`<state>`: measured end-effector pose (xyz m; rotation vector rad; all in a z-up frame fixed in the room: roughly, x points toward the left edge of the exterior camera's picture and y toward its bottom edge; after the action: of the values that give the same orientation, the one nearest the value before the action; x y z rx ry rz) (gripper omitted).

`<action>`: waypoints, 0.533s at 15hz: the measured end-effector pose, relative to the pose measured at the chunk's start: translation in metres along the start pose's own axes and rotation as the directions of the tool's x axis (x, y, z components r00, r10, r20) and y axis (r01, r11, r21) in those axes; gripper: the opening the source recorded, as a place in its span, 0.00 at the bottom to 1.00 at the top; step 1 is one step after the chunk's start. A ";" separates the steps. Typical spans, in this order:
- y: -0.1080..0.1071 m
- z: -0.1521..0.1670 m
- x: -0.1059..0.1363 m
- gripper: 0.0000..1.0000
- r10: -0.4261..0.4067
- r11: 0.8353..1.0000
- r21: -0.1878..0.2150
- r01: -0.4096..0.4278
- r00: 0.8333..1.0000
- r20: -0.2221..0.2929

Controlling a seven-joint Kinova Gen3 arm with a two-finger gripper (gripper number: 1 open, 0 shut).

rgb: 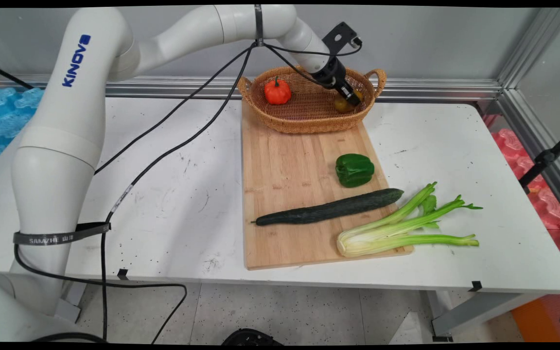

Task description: Place the picked object on the cutting board

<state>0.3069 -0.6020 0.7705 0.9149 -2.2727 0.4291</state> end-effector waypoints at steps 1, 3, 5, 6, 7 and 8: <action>0.001 -0.003 0.002 0.00 -0.002 1.000 0.000 0.002 1.000 -0.004; 0.002 -0.011 0.005 0.00 -0.009 1.000 0.003 0.009 1.000 -0.009; 0.006 -0.026 0.012 0.00 -0.013 1.000 0.008 0.013 1.000 -0.015; 0.008 -0.032 0.015 0.00 -0.012 1.000 0.008 0.012 1.000 -0.017; 0.011 -0.039 0.018 0.00 -0.010 1.000 0.007 0.010 1.000 -0.018; 0.015 -0.047 0.022 0.00 -0.008 1.000 0.006 0.008 1.000 -0.020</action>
<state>0.3053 -0.5786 0.8191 0.9180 -2.2500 0.4400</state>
